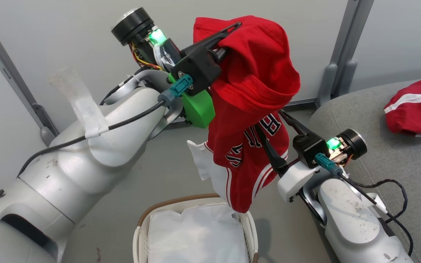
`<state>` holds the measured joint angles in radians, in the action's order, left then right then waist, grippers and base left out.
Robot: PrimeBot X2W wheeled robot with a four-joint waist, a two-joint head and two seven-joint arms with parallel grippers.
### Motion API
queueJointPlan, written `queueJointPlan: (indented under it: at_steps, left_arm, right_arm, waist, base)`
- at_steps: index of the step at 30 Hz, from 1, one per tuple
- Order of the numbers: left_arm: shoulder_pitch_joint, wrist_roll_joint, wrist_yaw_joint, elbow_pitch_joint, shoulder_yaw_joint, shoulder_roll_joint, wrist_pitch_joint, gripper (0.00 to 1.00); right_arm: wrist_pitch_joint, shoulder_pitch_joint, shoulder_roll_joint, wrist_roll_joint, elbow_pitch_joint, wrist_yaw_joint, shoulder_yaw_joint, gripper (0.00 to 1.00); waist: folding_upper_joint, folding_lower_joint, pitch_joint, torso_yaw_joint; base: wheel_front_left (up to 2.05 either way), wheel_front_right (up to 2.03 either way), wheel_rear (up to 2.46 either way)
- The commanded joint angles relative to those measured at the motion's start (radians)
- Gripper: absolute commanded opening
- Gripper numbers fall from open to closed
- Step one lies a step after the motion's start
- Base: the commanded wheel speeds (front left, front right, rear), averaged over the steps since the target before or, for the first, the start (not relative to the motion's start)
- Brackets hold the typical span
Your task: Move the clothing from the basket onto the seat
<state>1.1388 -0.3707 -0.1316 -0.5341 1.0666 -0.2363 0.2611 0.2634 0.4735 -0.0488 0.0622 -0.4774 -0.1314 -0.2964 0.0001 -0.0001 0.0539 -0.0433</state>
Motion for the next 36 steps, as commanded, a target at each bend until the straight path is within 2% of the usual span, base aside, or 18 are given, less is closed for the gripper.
queueJointPlan:
  at_steps: [1, 6, 10, 11, 12, 13, 24, 25, 26, 28, 29, 30, 36]
  left_arm:
    - [0.022, -0.008, 0.002, 0.007, 0.003, 0.006, 0.005, 0.00]
    - [0.031, -0.012, 0.002, 0.048, 0.026, 0.022, 0.005, 0.00]
    - [0.033, -0.018, 0.002, 0.071, 0.035, 0.028, 0.005, 0.00]
    - [0.032, -0.020, 0.002, 0.075, 0.037, 0.027, 0.005, 0.00]
    - [0.027, -0.024, 0.002, 0.077, 0.038, 0.022, 0.005, 0.00]
    - [0.024, -0.026, 0.002, 0.078, 0.038, 0.017, 0.005, 0.00]
    - [-0.092, -0.079, 0.018, 0.007, -0.017, -0.041, 0.003, 0.00]
    - [-0.113, -0.089, 0.021, -0.002, -0.025, -0.046, 0.003, 0.04]
    - [-0.131, -0.096, 0.023, -0.008, -0.032, -0.049, 0.003, 0.13]
    - [-0.178, -0.109, 0.029, -0.017, -0.050, -0.052, 0.003, 0.46]
    - [-0.207, -0.119, 0.035, -0.018, -0.062, -0.051, 0.003, 0.87]
    - [-0.232, -0.127, 0.039, -0.020, -0.074, -0.050, 0.003, 1.00]
    - [-0.410, -0.148, 0.071, -0.017, -0.151, -0.031, 0.003, 1.00]
  right_arm:
    - [0.002, 0.016, -0.003, 0.007, -0.011, 0.001, -0.005, 1.00]
    - [0.002, 0.066, -0.003, -0.005, -0.089, 0.001, -0.051, 1.00]
    - [0.002, 0.097, -0.003, -0.061, -0.176, 0.001, -0.112, 1.00]
    - [0.002, 0.106, -0.003, -0.078, -0.195, 0.001, -0.127, 0.42]
    - [0.002, 0.110, -0.003, -0.093, -0.209, 0.001, -0.139, 0.24]
    - [0.002, 0.112, -0.003, -0.105, -0.218, 0.001, -0.148, 0.00]
    - [0.002, 0.083, -0.003, -0.134, -0.186, 0.001, -0.114, 0.00]
    - [0.002, 0.080, -0.003, -0.133, -0.179, 0.001, -0.107, 0.00]
    - [0.002, 0.078, -0.003, -0.133, -0.171, 0.001, -0.100, 0.00]
    - [0.002, 0.070, -0.003, -0.131, -0.157, 0.001, -0.087, 0.00]
    - [0.002, 0.066, -0.003, -0.129, -0.149, 0.001, -0.079, 0.00]
    - [0.002, 0.064, -0.003, -0.127, -0.142, 0.001, -0.070, 0.00]
    - [0.002, 0.051, -0.003, -0.108, -0.101, 0.001, -0.013, 0.00]
  waist:
    - [-0.0001, 0.0001, -0.002, 0.003]
    - [-0.0001, 0.0001, -0.005, 0.015]
    - [-0.0001, 0.0001, -0.007, 0.027]
    - [-0.0001, 0.0001, -0.008, 0.030]
    - [-0.0001, 0.0001, -0.008, 0.033]
    - [-0.0001, 0.0001, -0.009, 0.034]
    - [-0.0001, 0.0001, -0.011, 0.030]
    - [-0.0001, 0.0001, -0.010, 0.029]
    - [-0.0001, 0.0001, -0.010, 0.028]
    - [-0.0001, 0.0001, -0.011, 0.025]
    - [-0.0001, 0.0001, -0.011, 0.024]
    - [-0.0001, 0.0001, -0.011, 0.023]
    - [-0.0001, 0.0001, -0.013, 0.021]
  base:
    - [0.00, 0.00, 0.00]
    - [0.00, 0.00, 0.00]
    - [0.00, 0.00, 0.00]
    - [0.00, 0.00, 0.00]
    - [0.00, 0.00, 0.00]
    - [0.00, 0.00, 0.00]
    - [0.00, 0.00, 0.00]
    - [0.00, 0.00, 0.00]
    - [0.00, 0.00, 0.00]
    - [0.00, 0.00, 0.00]
    - [0.00, 0.00, 0.00]
    - [0.00, 0.00, 0.00]
    - [0.00, 0.00, 0.00]
